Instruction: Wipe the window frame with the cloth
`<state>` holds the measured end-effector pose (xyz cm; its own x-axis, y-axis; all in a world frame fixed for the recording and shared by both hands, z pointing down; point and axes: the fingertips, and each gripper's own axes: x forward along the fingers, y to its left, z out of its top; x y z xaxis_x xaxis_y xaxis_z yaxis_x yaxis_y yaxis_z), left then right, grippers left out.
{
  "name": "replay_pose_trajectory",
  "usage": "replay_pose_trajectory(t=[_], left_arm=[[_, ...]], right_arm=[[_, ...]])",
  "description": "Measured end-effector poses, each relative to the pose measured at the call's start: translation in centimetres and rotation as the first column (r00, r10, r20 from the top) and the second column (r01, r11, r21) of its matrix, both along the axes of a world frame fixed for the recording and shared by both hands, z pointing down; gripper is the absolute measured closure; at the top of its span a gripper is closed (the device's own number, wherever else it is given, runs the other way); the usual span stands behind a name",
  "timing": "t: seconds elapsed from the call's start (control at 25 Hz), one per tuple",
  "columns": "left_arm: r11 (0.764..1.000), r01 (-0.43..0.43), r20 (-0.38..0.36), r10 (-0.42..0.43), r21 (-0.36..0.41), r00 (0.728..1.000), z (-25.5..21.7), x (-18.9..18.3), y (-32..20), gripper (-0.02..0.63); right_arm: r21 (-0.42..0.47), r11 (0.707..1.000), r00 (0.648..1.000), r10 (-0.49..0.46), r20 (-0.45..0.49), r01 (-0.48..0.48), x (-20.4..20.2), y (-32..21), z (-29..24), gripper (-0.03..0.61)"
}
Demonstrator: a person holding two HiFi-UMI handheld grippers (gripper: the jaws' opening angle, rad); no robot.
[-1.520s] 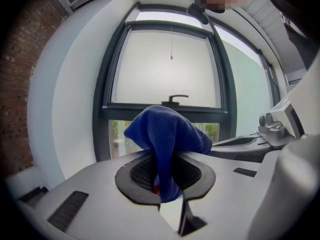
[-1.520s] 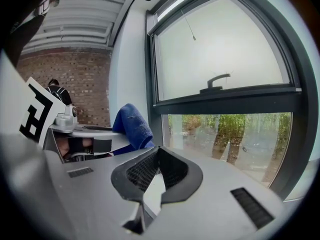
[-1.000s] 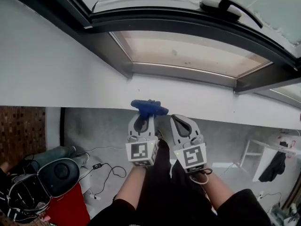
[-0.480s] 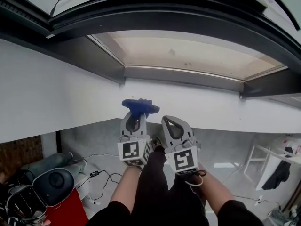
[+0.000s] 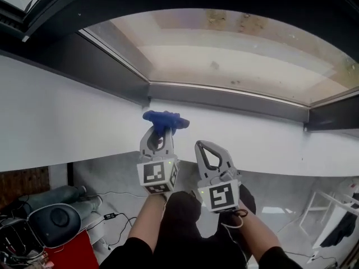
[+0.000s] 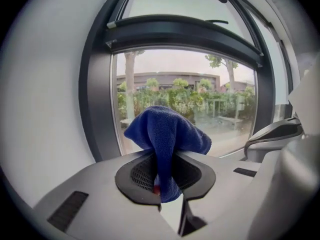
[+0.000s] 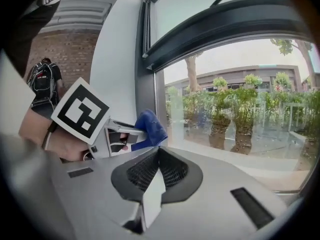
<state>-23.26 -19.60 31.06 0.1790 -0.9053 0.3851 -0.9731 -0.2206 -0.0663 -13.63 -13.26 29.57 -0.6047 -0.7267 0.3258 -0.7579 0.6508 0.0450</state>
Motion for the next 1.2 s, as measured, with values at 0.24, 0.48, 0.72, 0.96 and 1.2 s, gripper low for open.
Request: replay_pose_trajectory(t=[0.24, 0.48, 0.72, 0.96, 1.2], left_arm=[[1.000, 0.003, 0.034, -0.004, 0.009, 0.999, 5.1, -2.9, -2.1, 0.552], [0.996, -0.020, 0.098, 0.011, 0.085, 0.995, 9.8, -3.2, -3.8, 0.552], [0.994, -0.026, 0.145, 0.010, 0.108, 0.989, 12.9, -5.4, -5.4, 0.552], [0.996, -0.016, 0.303, -0.012, 0.090, 0.953, 14.6, -7.8, -7.6, 0.552], [1.000, -0.022, 0.614, 0.009, 0.014, 0.790, 15.0, -8.9, -12.5, 0.552]], right_arm=[[0.038, 0.997, 0.996, -0.073, 0.058, 0.071, -2.1, -0.1, 4.7, 0.572], [0.094, 0.991, 0.993, -0.100, 0.057, 0.094, -4.4, -2.0, 9.9, 0.572], [0.099, 0.994, 0.988, -0.064, 0.139, 0.050, -5.1, -2.8, 13.2, 0.572], [0.117, 0.993, 0.982, -0.050, 0.183, 0.028, -4.1, -3.3, 14.4, 0.572], [0.112, 0.993, 0.981, -0.060, 0.182, 0.040, -4.0, -2.7, 15.2, 0.572]])
